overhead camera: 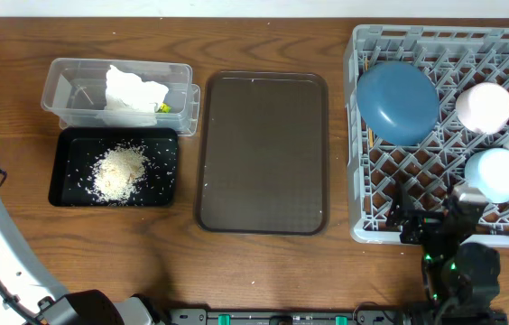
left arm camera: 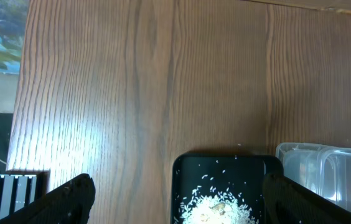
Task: Sort waste into correct bins and load items into the dishwasher rack
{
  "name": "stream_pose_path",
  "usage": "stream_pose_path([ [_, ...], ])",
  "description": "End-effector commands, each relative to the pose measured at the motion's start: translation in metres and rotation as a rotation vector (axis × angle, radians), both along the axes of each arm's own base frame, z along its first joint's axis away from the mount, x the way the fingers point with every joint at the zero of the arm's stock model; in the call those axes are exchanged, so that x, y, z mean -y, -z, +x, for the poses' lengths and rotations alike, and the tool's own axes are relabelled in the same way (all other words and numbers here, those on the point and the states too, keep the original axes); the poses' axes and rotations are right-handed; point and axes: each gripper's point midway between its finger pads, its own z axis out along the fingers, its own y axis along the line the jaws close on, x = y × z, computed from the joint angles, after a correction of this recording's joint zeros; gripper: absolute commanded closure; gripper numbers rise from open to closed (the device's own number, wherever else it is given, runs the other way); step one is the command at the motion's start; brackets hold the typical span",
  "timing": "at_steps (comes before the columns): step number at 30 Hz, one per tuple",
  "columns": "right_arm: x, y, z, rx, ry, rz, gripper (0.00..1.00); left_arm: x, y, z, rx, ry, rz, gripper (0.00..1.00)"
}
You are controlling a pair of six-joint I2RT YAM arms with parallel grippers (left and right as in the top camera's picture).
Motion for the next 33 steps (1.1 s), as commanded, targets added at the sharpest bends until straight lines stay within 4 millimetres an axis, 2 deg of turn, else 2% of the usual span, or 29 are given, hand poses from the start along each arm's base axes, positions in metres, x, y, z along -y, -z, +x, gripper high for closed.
stream_pose_path([
  [1,0.0,0.009,0.001,0.064,-0.01,-0.026,0.01,-0.003,0.001,-0.001,-0.004,-0.016,0.002,0.11],
  [8,0.004,0.019,0.011,0.19,0.008,-0.022,0.01,-0.003,0.001,-0.001,-0.004,-0.016,0.002,0.11],
  [14,0.008,0.022,0.012,0.185,0.027,-0.041,0.01,-0.003,0.001,-0.001,-0.004,-0.016,0.002,0.11],
  [17,0.008,0.03,0.011,0.151,0.019,-0.089,0.01,-0.003,0.001,-0.001,-0.004,-0.016,0.002,0.11],
  [22,0.008,0.031,0.011,0.149,0.001,-0.198,0.01,-0.003,0.001,-0.001,-0.004,-0.016,0.002,0.11],
  [33,0.005,0.031,0.011,0.15,-0.017,-0.193,0.01,-0.003,0.001,-0.001,-0.004,-0.016,0.002,0.11],
])
